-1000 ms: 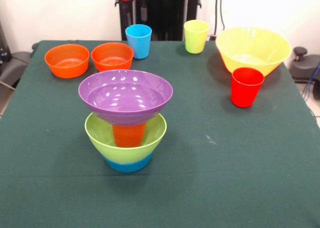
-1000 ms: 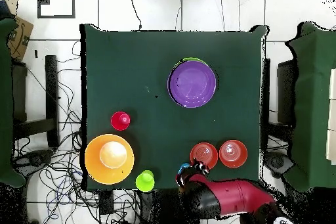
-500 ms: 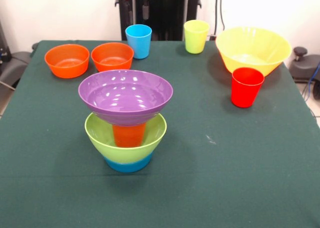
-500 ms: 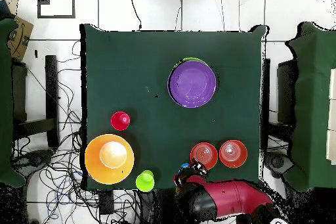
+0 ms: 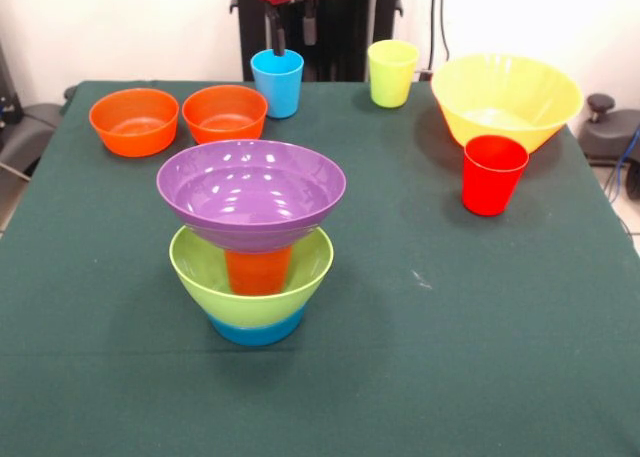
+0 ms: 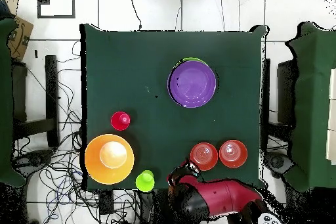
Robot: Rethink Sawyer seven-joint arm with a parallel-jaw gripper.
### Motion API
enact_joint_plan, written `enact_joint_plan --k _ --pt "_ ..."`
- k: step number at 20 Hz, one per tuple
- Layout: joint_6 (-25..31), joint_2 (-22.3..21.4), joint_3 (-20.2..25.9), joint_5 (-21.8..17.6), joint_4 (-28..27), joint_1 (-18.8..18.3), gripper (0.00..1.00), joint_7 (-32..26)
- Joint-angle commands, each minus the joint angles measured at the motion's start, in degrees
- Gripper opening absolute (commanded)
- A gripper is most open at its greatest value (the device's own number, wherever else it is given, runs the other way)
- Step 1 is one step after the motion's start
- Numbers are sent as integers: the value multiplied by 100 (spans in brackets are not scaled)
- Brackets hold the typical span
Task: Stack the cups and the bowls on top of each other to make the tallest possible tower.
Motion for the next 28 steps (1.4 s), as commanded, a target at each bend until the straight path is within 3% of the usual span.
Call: enact_joint_plan --k 1,14,28 --pt "-319 525 -75 -22 115 247 100 1112" --pt "-186 950 -1093 -253 -732 924 100 980" --pt "-362 1284 -1403 -271 -954 1054 100 802"
